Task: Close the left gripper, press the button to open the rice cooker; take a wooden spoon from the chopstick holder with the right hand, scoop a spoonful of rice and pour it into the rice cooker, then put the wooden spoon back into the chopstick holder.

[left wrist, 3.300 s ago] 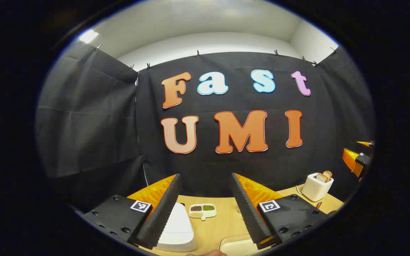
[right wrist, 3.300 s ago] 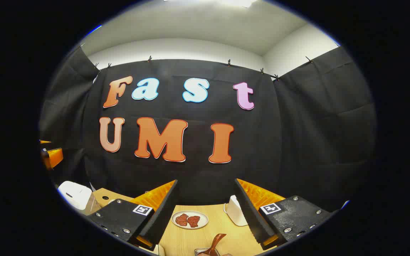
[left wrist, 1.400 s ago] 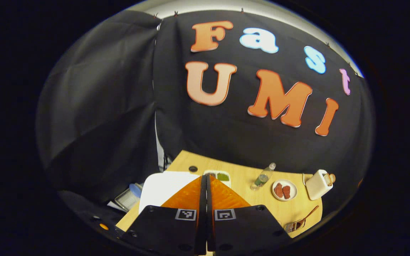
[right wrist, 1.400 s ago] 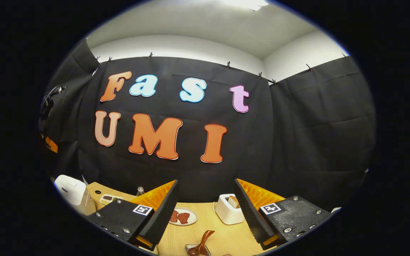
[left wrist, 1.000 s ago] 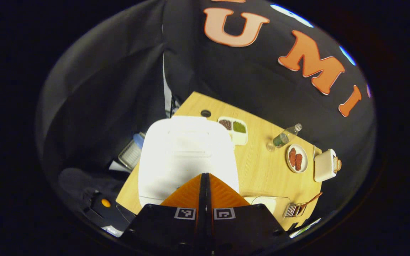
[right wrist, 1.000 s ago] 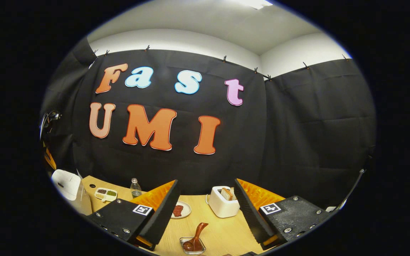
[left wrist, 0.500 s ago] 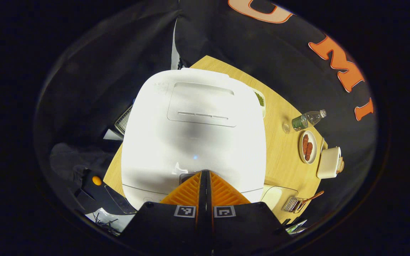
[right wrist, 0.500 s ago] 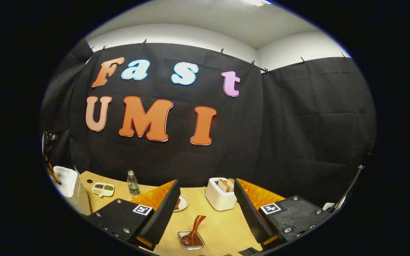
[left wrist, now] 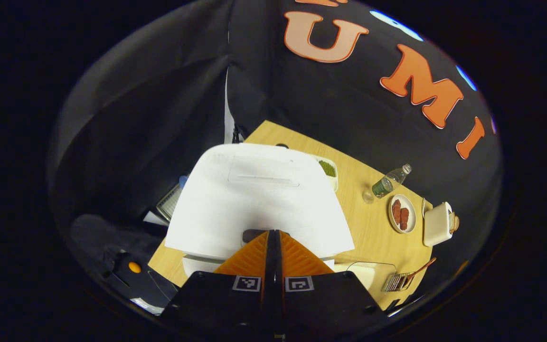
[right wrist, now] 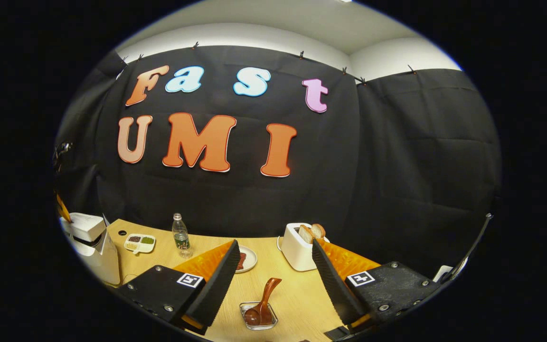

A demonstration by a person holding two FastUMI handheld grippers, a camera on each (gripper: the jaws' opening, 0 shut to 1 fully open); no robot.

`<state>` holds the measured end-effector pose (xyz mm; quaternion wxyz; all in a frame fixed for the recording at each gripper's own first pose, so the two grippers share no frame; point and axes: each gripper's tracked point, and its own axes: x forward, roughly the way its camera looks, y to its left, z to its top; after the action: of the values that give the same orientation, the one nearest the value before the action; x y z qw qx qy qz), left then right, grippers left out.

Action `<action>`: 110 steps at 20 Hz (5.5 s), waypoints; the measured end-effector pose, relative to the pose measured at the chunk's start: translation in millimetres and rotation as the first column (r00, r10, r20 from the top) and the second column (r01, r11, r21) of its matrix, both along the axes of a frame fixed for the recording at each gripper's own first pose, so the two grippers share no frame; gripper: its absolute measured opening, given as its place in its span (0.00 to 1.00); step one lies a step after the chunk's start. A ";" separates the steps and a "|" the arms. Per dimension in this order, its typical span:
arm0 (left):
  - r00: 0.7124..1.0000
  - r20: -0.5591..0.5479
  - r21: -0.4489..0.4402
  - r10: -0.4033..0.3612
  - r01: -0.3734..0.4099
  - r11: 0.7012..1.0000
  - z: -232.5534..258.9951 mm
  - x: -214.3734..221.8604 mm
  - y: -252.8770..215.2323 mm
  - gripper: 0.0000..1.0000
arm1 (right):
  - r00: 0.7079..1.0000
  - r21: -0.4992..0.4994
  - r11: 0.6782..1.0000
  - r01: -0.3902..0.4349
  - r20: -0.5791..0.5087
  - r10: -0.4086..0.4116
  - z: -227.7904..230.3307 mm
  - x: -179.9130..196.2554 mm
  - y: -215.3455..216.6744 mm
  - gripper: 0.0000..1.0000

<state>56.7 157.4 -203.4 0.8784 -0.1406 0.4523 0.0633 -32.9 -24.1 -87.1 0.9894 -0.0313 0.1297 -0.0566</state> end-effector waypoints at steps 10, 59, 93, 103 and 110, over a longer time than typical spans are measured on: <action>0.978 0.208 0.025 0.006 -0.012 1.000 36.3 -35.2 -21.4 0.05 | 0.990 0.067 0.997 -0.032 -0.138 0.041 -62.0 14.7 -19.6 0.95; 0.687 0.628 0.521 -0.366 -0.022 0.853 145.6 -52.8 -95.9 0.82 | 0.933 0.554 0.817 0.160 -0.355 0.058 -190.4 8.6 -4.5 0.17; 0.779 0.583 0.456 -0.228 -0.081 0.886 91.9 -65.3 33.9 0.99 | 0.879 -0.026 0.901 -0.432 -0.237 0.414 -185.4 -20.0 258.3 0.15; 0.777 0.575 0.466 -0.258 -0.051 0.884 88.5 -59.0 37.2 0.95 | 0.875 0.013 0.904 -0.426 -0.249 0.416 -209.3 -53.1 285.2 0.15; 0.785 0.570 0.452 -0.243 -0.053 0.890 84.0 -64.4 48.6 0.94 | 0.871 0.220 0.910 -0.351 -0.281 0.404 -198.9 -47.1 296.3 0.14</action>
<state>-7.8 206.0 -119.5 0.9871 0.0747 0.1229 0.0705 -80.0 272.2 -285.9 0.9461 0.0157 0.2839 0.1548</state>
